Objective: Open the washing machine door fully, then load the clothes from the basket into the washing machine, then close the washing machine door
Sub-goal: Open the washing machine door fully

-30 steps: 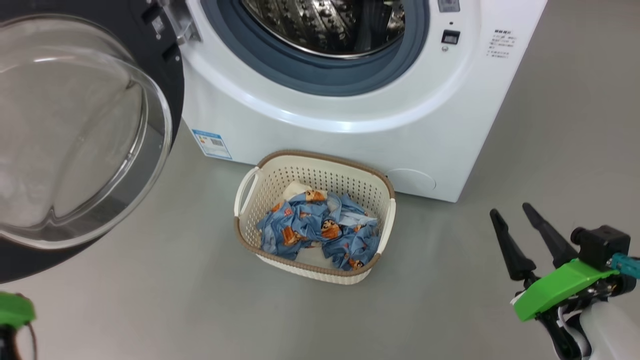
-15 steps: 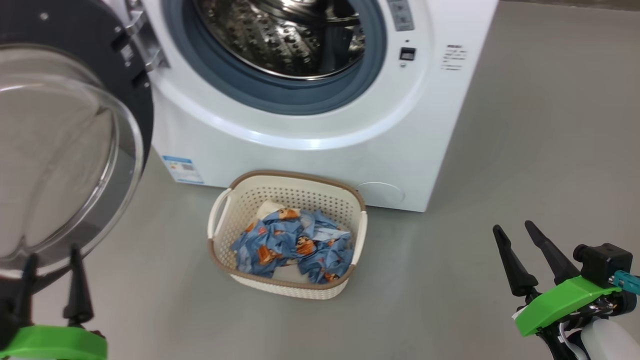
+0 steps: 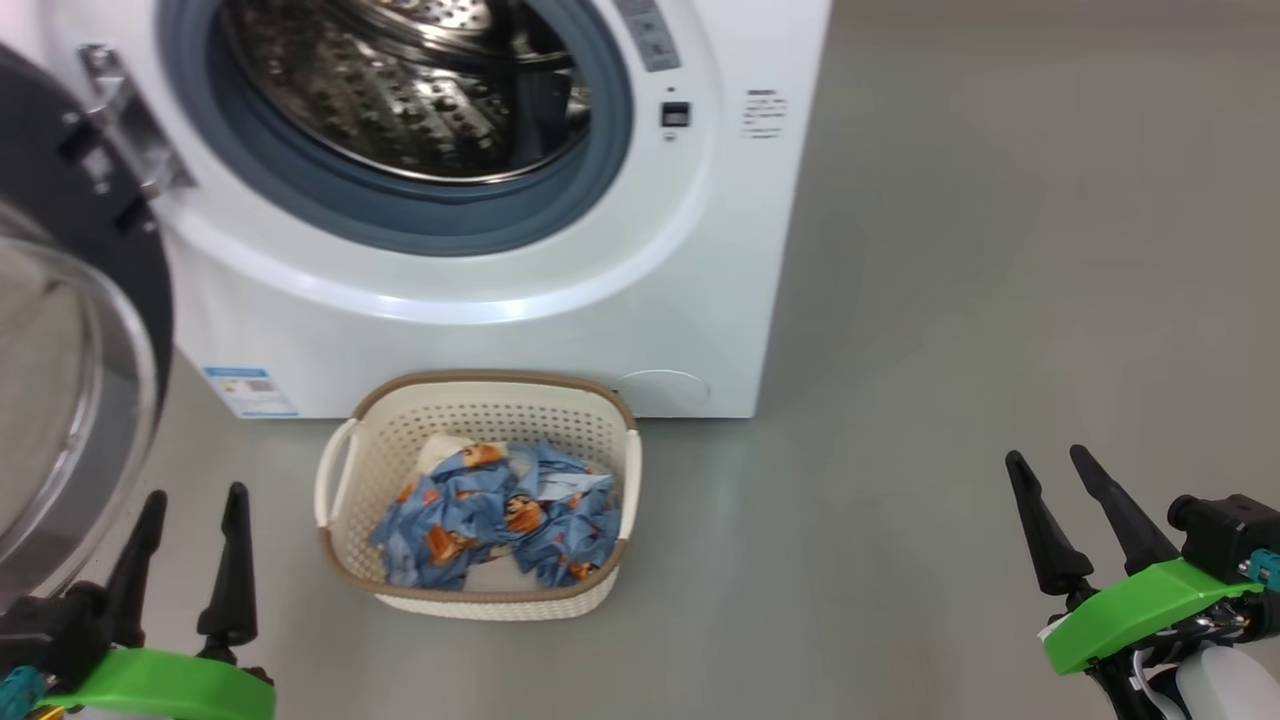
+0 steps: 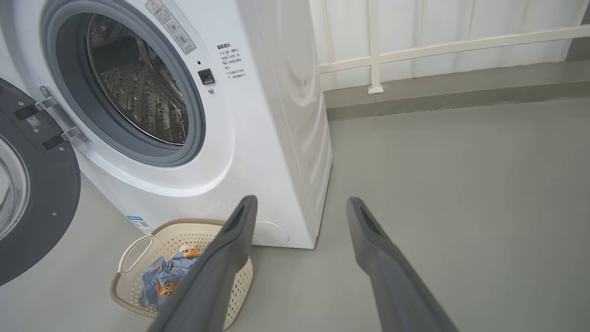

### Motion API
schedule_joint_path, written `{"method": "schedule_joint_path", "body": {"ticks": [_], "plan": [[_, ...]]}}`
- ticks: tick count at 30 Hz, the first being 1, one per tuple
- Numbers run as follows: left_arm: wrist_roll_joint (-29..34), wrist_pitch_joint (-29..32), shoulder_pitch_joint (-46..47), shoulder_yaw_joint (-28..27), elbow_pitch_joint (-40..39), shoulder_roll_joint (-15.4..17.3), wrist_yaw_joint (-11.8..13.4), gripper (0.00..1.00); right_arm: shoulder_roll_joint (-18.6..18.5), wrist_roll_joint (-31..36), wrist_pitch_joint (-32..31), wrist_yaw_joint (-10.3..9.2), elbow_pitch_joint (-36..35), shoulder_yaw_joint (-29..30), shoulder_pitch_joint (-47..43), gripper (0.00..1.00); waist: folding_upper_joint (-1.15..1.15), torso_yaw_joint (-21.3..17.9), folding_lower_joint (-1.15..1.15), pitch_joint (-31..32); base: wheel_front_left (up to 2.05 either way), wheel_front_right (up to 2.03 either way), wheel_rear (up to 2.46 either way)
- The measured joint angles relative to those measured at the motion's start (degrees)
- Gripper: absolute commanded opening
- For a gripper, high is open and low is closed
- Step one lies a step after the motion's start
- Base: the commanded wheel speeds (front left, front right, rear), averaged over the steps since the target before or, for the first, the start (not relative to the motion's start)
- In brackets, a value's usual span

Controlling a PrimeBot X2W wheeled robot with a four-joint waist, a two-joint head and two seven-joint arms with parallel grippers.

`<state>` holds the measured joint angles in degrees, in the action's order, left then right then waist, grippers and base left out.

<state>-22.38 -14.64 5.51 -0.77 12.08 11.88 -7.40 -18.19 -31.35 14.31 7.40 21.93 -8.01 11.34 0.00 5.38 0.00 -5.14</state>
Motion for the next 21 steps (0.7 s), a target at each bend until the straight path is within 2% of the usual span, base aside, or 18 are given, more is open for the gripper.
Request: {"method": "schedule_joint_path", "body": {"ticks": [8, 21], "plan": [[-1.6, 0.0, -0.3, 1.7, -0.4, 0.6, 0.0, 1.00, 0.6, 0.1, 0.0, 0.00, -0.3, 1.2, 0.0, 1.00, 0.00, -4.3, 0.00, -0.7, 0.00, 0.00, 0.00], [-3.3, 0.0, -0.5, 3.7, -0.1, 1.3, 0.0, 1.00, 1.4, 0.5, 0.0, 0.00, -0.5, 2.4, 0.0, 1.00, 0.00, -7.3, 0.00, -1.7, 0.00, 0.00, 0.00]]}}
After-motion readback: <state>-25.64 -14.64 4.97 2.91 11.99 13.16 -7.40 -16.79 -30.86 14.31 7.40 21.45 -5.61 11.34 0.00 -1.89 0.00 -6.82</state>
